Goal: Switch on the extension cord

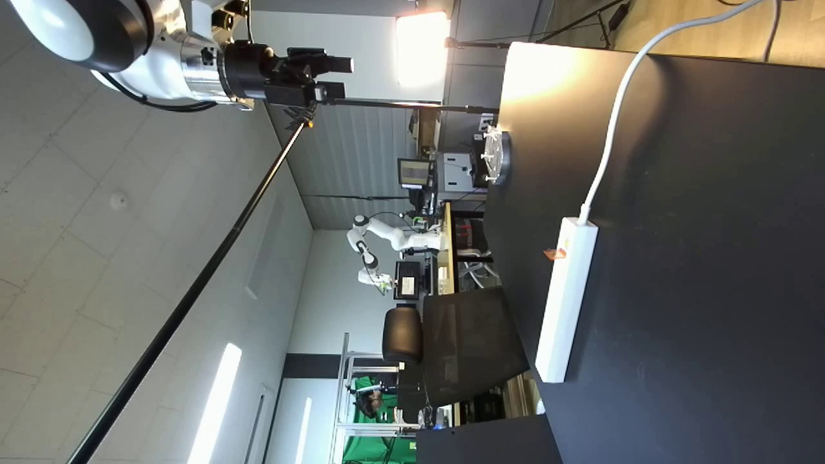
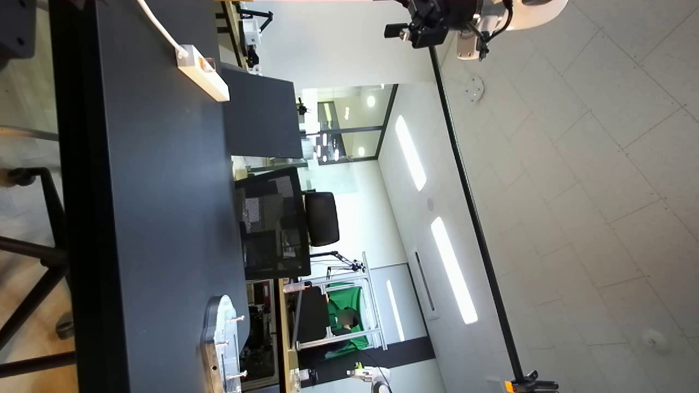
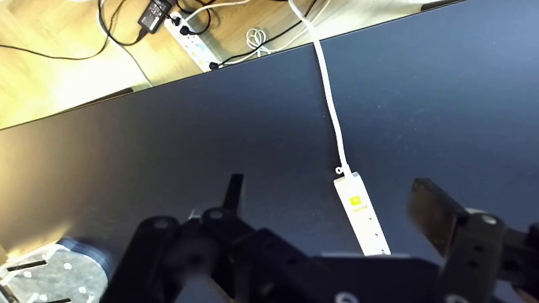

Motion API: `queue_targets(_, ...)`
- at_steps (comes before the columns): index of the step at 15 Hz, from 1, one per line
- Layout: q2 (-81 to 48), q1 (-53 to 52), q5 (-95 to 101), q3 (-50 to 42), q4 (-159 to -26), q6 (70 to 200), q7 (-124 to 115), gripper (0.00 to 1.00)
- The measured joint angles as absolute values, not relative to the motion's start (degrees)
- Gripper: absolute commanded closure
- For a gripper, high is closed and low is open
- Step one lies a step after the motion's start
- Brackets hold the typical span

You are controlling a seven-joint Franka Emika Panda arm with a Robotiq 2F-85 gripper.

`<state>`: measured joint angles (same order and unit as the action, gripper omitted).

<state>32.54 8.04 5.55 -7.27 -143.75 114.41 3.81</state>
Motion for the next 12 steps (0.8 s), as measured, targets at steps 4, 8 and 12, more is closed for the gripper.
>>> queue_targets(4, 28.82, 4.98, 1.91, -7.22, -144.38, 120.80, 7.22, 0.25)
queue_targets(8, 19.84, 0.35, -3.04, -6.22, -144.37, 130.37, 10.37, 0.47)
queue_targets(12, 8.82, -2.49, -6.73, -4.14, -143.05, 139.21, 11.60, 0.75)
